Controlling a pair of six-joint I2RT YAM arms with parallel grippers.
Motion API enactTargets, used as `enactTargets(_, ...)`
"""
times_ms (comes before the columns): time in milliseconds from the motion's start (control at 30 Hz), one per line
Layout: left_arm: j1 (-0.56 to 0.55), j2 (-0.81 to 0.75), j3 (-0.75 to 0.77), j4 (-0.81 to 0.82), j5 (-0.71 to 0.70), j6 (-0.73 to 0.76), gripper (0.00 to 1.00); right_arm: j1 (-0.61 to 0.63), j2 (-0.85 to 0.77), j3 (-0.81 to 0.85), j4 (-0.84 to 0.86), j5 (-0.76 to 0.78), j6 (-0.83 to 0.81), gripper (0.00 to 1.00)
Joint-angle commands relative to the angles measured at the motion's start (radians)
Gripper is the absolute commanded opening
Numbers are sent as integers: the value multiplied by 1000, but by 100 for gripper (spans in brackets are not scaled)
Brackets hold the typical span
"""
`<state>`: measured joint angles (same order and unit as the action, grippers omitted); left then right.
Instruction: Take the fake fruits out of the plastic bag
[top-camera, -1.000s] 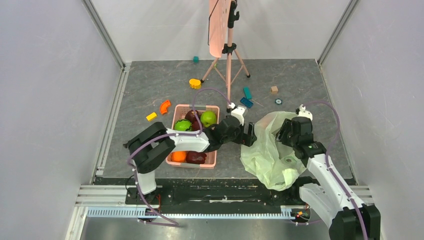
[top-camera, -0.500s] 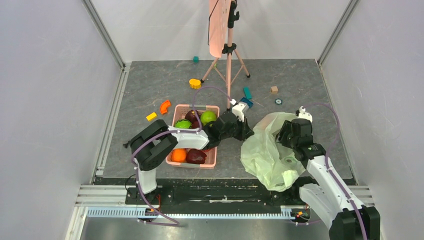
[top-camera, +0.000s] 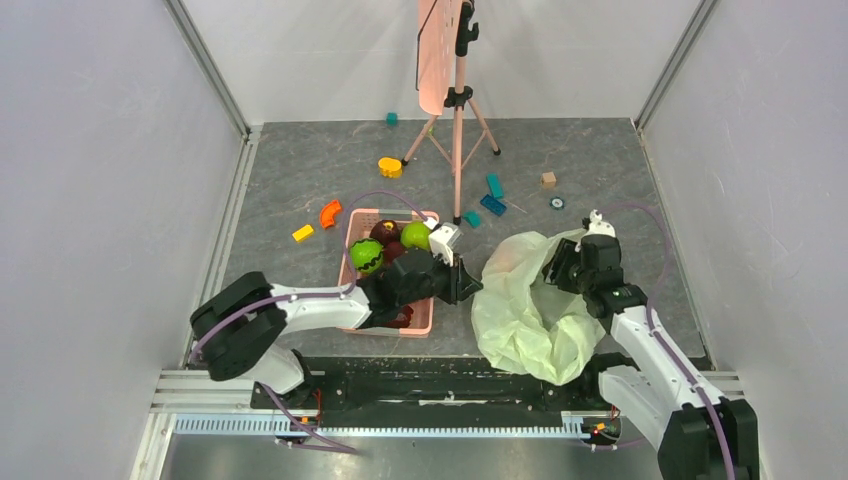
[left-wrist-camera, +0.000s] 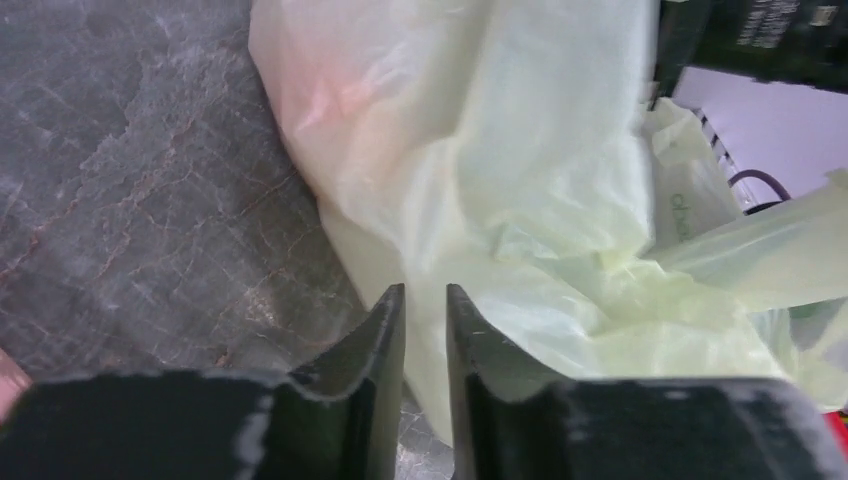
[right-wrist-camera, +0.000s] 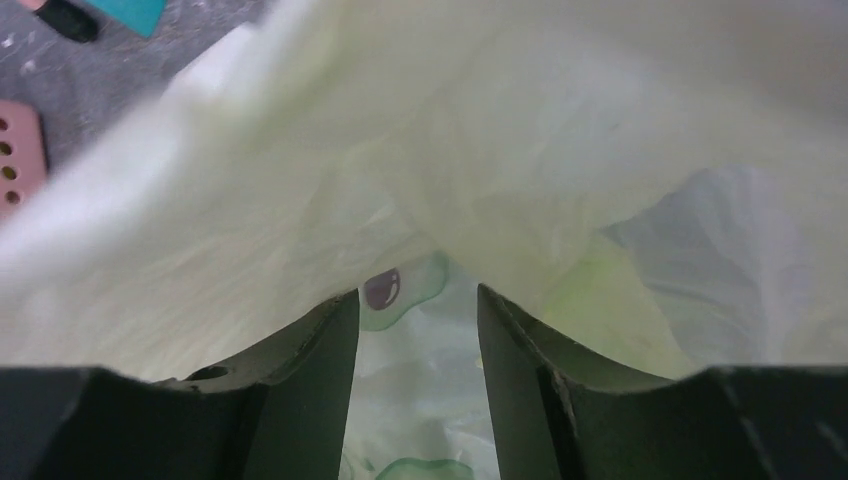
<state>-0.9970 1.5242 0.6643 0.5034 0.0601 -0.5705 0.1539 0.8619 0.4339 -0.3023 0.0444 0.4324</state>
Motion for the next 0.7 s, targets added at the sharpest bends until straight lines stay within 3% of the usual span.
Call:
enactTargets(0,-12,-89,-12,6,-56,-34,39,-2,26,-26,125,-165,-21,50)
enactTargets(67,-9,-92,13,-16,-110,-13,66,-2,32,-43,178,-237,-11,52)
enactTargets(200,19,-44,101,-56,-155,7,87,-2,38,-72,264,-311,0,58)
enactTargets(367,95,137,258,-64,-89,-50,91,-2,64,-94,344,-320,8,65)
enactTargets(667,129,409,443,-43,6,-107,89,-2,188,-68,412,-271,6,61)
